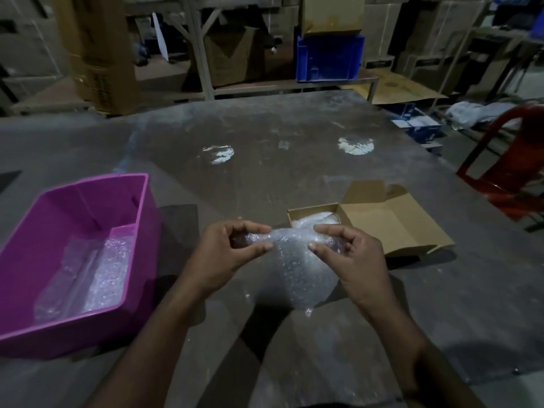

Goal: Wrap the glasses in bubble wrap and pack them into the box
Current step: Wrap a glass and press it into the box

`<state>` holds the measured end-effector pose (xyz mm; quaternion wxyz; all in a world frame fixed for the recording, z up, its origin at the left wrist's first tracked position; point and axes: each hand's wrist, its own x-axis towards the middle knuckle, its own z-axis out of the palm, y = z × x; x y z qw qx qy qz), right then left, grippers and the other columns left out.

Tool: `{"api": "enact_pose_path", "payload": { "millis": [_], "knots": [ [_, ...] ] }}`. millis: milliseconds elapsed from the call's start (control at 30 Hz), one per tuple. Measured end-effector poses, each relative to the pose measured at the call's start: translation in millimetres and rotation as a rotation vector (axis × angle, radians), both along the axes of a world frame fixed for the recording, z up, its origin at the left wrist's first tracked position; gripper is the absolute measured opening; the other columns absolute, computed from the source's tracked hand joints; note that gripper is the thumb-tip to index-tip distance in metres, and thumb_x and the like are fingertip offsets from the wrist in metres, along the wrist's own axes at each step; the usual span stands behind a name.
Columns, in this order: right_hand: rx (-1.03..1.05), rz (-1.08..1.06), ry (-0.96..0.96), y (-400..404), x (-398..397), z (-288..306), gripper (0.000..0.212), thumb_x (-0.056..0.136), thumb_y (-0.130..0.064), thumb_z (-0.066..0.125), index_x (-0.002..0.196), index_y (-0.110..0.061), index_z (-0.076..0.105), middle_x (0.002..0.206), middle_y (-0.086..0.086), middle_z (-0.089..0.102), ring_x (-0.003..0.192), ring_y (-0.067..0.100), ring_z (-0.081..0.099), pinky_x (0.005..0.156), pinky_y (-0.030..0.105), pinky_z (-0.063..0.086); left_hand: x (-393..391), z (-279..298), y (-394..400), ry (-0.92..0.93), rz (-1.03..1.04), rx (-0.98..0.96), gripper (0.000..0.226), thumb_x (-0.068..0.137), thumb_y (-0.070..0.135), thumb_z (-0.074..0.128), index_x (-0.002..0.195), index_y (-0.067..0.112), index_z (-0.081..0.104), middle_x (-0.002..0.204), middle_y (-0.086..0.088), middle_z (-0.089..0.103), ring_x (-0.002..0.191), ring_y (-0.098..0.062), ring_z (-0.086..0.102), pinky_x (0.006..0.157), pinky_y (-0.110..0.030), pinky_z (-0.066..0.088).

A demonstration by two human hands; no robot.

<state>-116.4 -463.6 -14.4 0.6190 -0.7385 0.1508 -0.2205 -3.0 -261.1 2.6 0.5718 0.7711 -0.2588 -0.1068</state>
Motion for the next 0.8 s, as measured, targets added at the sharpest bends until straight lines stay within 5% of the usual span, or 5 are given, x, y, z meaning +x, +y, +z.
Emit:
{"api": "enact_pose_path", "payload": {
  "millis": [233,367,533,667,800],
  "knots": [
    [-0.203,0.11,0.086,-22.3,-11.4,-10.1,0.009,0.085,-0.026,0.078,0.081,-0.027,0.07,0.113,-0.016,0.056,0.108,-0.005,0.054,0.085,0.016,0.046,-8.3,-7.0,-7.5,-0.119,-0.073,0.192,0.015,0.081,0.044,0.075,0.087,0.03,0.074,0.123,0.017,0.058,0.12,0.003,0.054,0.099,-0.021,0.043],
    [-0.139,0.152,0.04,-34.2,-13.0,-17.8,0.008,0.089,-0.024,0.074,0.082,-0.024,0.072,0.107,-0.015,0.066,0.105,0.003,0.061,0.079,0.015,0.048,-15.6,-11.2,-16.6,-0.055,-0.097,0.12,0.016,0.097,0.032,0.067,0.097,0.016,0.072,0.097,-0.001,0.072,0.093,-0.02,0.069,0.084,-0.039,0.053],
    [0.01,0.203,0.054,-41.4,-11.2,-25.7,0.014,0.096,-0.018,0.066,0.103,-0.028,0.072,0.081,-0.017,0.067,0.076,0.003,0.062,0.068,0.023,0.049,-22.2,-18.5,-25.5,0.054,-0.012,0.055,0.015,0.103,0.023,0.055,0.117,0.026,0.055,0.091,0.01,0.064,0.08,-0.006,0.063,0.073,-0.022,0.052],
    [0.033,0.206,0.063,-41.4,-7.9,-25.5,0.019,0.099,-0.014,0.06,0.102,-0.026,0.075,0.1,-0.019,0.073,0.095,0.005,0.068,0.082,0.025,0.053,-23.9,-23.8,-32.4,0.046,-0.024,0.068,0.029,0.106,0.005,0.044,0.101,0.017,0.071,0.101,0.006,0.071,0.089,-0.006,0.061,0.079,-0.02,0.046],
    [0.149,0.28,0.13,-44.2,-7.4,-21.4,0.023,0.087,-0.019,0.076,0.109,-0.024,0.074,0.105,-0.011,0.076,0.095,0.007,0.073,0.078,0.026,0.06,-22.1,-19.0,-32.6,0.102,-0.072,0.074,0.017,0.098,0.02,0.063,0.109,0.023,0.075,0.114,0.005,0.073,0.102,-0.008,0.067,0.086,-0.02,0.051]
  ]
}}
